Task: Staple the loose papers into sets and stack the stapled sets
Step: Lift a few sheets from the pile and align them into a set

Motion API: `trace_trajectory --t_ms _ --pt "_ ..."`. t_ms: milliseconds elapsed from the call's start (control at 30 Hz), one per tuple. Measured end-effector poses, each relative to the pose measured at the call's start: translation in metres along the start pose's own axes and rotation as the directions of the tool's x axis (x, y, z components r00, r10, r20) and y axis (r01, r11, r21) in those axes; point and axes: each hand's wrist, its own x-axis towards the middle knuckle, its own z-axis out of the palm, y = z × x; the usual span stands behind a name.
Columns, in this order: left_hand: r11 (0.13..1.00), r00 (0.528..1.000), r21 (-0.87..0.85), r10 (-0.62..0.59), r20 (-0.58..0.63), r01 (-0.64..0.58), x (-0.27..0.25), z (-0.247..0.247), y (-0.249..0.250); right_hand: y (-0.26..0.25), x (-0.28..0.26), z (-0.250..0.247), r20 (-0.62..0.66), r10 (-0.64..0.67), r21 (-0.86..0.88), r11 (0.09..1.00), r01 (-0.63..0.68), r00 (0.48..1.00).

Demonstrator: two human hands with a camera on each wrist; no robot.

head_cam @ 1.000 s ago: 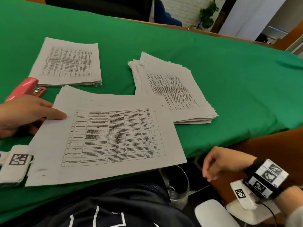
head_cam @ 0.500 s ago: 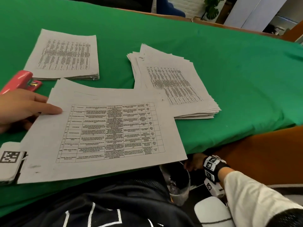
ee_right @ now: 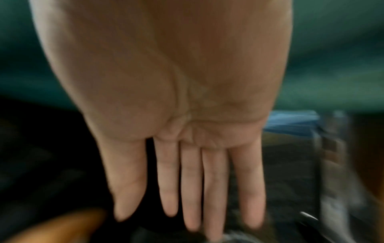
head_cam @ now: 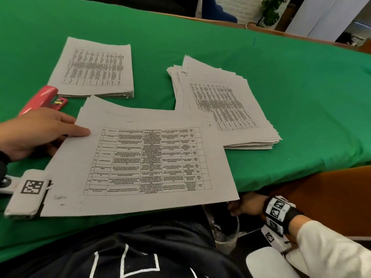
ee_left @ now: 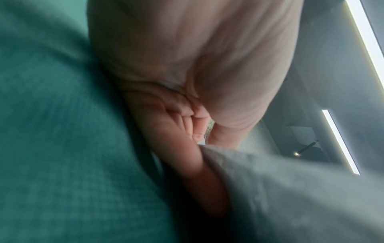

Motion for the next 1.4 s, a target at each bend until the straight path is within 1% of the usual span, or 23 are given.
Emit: trace_trajectory --t_ms 67,167,300,367,433,467,533,600,667,733,767,800,833,900,933,967,1033,1100,1133,1233,1267,1333,1400 --pt "1.000 1.000 -0.002 0.012 0.007 -0.012 -0.003 0.000 -0.002 -0.016 -0.035 -0.010 0.065 -0.134 0.020 0.991 0.133 0.989" --pt "0.998 0.999 0.025 0.052 0.000 -0.052 -0.005 -0.001 -0.005 -0.037 -0.091 -0.032 0.138 -0.301 0.186 0.944 0.274 0.944" --pt "0.996 0.997 0.052 0.074 0.011 -0.075 -0.004 -0.003 -0.009 -0.068 -0.150 -0.074 0.250 -0.434 0.187 0.899 0.397 0.865" --pt "0.995 0.997 0.059 0.082 0.004 -0.082 -0.005 -0.003 -0.009 -0.085 -0.167 -0.098 0.233 -0.512 0.232 0.855 0.464 0.827" --pt "0.992 0.995 0.078 0.096 -0.013 -0.094 -0.006 -0.004 -0.009 -0.106 -0.172 -0.122 0.087 -0.588 0.310 0.783 0.540 0.804" --pt "0.991 0.995 0.088 0.099 -0.011 -0.098 -0.007 -0.005 -0.009 -0.117 -0.172 -0.133 -0.017 -0.608 0.341 0.743 0.577 0.794" --pt "0.987 0.993 0.111 0.116 -0.014 -0.114 -0.009 -0.006 -0.007 -0.145 -0.171 -0.154 -0.255 -0.608 0.314 0.683 0.660 0.751" --pt "0.973 0.987 0.172 0.162 -0.019 -0.156 -0.010 -0.008 -0.004 -0.174 -0.164 -0.171 -0.488 -0.568 0.250 0.637 0.729 0.663" --pt "0.927 0.966 0.290 0.257 -0.031 -0.237 -0.016 -0.010 0.005 -0.202 -0.159 -0.186 -0.668 -0.490 0.206 0.601 0.772 0.560" --pt "0.856 0.927 0.400 0.373 -0.042 -0.326 -0.029 -0.012 0.021 -0.228 -0.154 -0.201 -0.781 -0.437 0.122 0.594 0.795 0.446" --pt "0.828 0.903 0.414 0.429 -0.036 -0.377 -0.035 -0.015 0.030 -0.238 -0.150 -0.210 -0.805 -0.436 0.062 0.613 0.788 0.403" --pt "0.809 0.881 0.409 0.472 -0.025 -0.422 -0.039 -0.018 0.039 -0.246 -0.146 -0.221 -0.802 -0.446 0.012 0.653 0.758 0.397" --pt "0.790 0.856 0.394 0.517 -0.018 -0.469 -0.042 -0.022 0.046 -0.253 -0.143 -0.230 -0.763 -0.476 -0.034 0.705 0.709 0.437" --pt "0.747 0.805 0.364 0.593 0.012 -0.556 -0.052 -0.032 0.064 -0.266 -0.139 -0.243 -0.639 -0.519 -0.067 0.772 0.632 0.567" --pt "0.709 0.768 0.365 0.640 0.028 -0.604 -0.058 -0.036 0.074 -0.272 -0.137 -0.248 -0.584 -0.543 -0.053 0.767 0.640 0.603" --pt "0.661 0.725 0.379 0.687 0.040 -0.648 -0.062 -0.041 0.083 -0.276 -0.135 -0.251 -0.528 -0.581 -0.017 0.737 0.676 0.620" --pt "0.570 0.634 0.394 0.772 0.042 -0.721 -0.070 -0.049 0.100 -0.283 -0.137 -0.253 -0.451 -0.647 0.113 0.641 0.759 0.614" --pt "0.534 0.581 0.395 0.814 0.000 -0.748 -0.073 -0.060 0.113 -0.287 -0.143 -0.250 -0.479 -0.671 0.201 0.544 0.814 0.566" --pt "0.548 0.586 0.370 0.810 -0.011 -0.750 -0.074 -0.068 0.117 -0.288 -0.144 -0.249 -0.537 -0.655 0.220 0.500 0.838 0.532" --pt "0.681 0.685 0.102 0.728 0.011 -0.725 -0.072 -0.098 0.112 -0.282 -0.150 -0.248 -0.681 -0.572 0.325 0.324 0.889 0.457" --pt "0.705 0.705 0.007 0.709 0.028 -0.709 -0.073 -0.107 0.106 -0.279 -0.153 -0.247 -0.716 -0.544 0.343 0.272 0.899 0.437" --pt "0.712 0.717 -0.222 0.693 0.068 -0.667 -0.067 -0.122 0.088 -0.273 -0.158 -0.246 -0.798 -0.471 0.335 0.170 0.927 0.375" --pt "0.628 0.693 -0.495 0.718 0.071 -0.600 -0.061 -0.125 0.070 -0.270 -0.161 -0.243 -0.871 -0.374 0.334 0.024 0.942 0.319"
